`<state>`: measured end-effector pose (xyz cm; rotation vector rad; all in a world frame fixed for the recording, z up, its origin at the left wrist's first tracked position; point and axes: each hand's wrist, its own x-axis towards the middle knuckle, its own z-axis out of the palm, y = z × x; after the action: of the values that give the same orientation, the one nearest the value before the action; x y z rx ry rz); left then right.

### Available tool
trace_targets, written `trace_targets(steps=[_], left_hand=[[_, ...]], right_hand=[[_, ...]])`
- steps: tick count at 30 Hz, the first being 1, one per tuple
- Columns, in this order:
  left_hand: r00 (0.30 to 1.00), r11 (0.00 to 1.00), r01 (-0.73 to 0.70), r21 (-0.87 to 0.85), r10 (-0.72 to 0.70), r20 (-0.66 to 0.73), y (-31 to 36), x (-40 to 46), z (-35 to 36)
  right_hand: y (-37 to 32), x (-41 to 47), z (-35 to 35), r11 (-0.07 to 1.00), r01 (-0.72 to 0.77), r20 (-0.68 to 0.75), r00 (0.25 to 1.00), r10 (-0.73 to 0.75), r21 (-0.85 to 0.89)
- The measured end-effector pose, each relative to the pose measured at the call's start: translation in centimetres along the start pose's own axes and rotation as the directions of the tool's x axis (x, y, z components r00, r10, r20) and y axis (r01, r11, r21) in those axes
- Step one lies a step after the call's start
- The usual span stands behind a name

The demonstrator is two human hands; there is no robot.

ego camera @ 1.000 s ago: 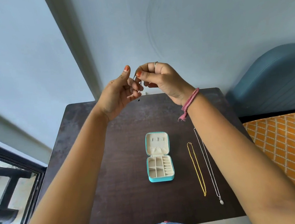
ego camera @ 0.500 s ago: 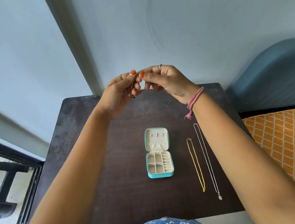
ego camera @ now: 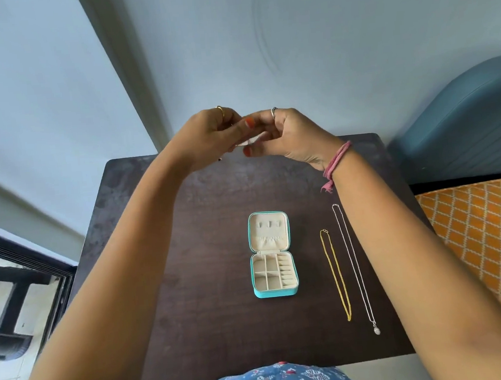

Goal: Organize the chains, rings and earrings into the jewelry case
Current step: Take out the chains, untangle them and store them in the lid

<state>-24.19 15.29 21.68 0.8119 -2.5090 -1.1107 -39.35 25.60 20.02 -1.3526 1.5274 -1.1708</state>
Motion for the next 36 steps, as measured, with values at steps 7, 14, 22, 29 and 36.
trace_targets(steps=[7, 14, 22, 29, 36], left_hand=[[0.992, 0.981, 0.07, -0.181, -0.049, 0.118, 0.0, 0.5, -0.1], [0.963, 0.925, 0.21, -0.318, -0.139, 0.232, -0.6, 0.5, -0.1], [0.939, 0.908, 0.264, -0.327, -0.163, 0.304, -0.9, 1.0, 0.2], [0.929, 0.887, 0.298, -0.353, -0.183, 0.322, -2.6, 1.8, 0.4], [0.901, 0.886, 0.354, -0.301, -0.236, 0.365, -3.5, 2.5, 0.0]], right_hand=[[0.0, 0.7, 0.4, 0.997, 0.041, -0.073, 0.996, -0.045, -0.059], [-0.1, 1.2, 0.9, 0.869, 0.209, -0.1, 0.954, -0.282, -0.449], [-0.3, 1.9, 0.9, 0.623, 0.255, 0.095, 0.956, -0.279, -0.739], [0.2, 2.8, 1.6, 0.531, 0.27, 0.121, 0.947, -0.299, -0.803], [2.3, 3.2, 1.4, 0.879, 0.083, 0.021, 0.996, -0.083, -0.469]])
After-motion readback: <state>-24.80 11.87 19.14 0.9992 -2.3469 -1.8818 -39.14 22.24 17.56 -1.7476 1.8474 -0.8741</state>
